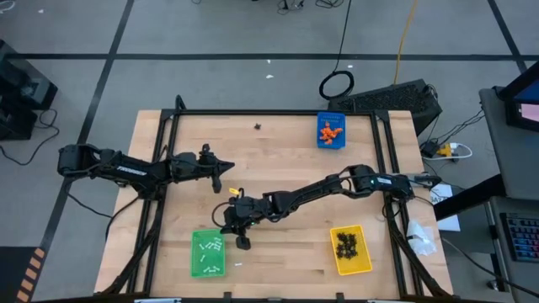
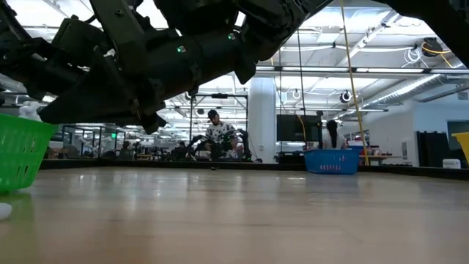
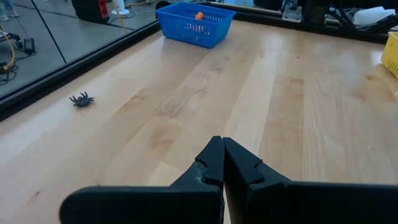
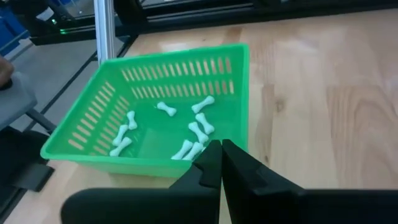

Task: Sort Halloween decoration
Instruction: Put the black toy into the yellow bin

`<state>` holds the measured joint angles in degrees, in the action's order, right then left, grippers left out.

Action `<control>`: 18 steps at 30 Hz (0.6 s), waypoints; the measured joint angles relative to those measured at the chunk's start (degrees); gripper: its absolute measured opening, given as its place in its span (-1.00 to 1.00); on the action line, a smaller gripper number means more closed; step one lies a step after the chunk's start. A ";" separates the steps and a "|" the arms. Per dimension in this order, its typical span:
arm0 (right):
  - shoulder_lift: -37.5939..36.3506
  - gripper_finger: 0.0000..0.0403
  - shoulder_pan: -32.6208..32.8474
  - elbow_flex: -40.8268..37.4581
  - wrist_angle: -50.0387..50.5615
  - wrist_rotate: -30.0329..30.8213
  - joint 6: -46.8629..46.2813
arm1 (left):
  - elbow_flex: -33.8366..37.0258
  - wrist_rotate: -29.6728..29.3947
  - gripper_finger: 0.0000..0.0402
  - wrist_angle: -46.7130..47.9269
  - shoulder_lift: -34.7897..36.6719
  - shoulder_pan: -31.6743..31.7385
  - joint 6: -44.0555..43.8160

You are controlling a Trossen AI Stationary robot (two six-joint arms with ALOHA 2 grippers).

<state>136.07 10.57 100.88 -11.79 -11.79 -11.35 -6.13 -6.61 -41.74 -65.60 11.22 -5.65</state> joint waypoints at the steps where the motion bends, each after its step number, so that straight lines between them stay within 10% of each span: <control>1: 0.01 -1.00 0.00 0.00 0.36 0.04 0.00 | 0.00 0.00 -1.00 0.03 0.00 0.00 0.00; 18: 0.37 -1.00 0.00 0.00 0.03 0.00 -1.70 | 0.00 0.04 -1.00 0.72 0.00 -0.80 -0.02</control>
<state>136.44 10.57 100.88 -11.76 -11.79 -13.06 -6.13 -6.57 -41.01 -65.60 10.43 -5.67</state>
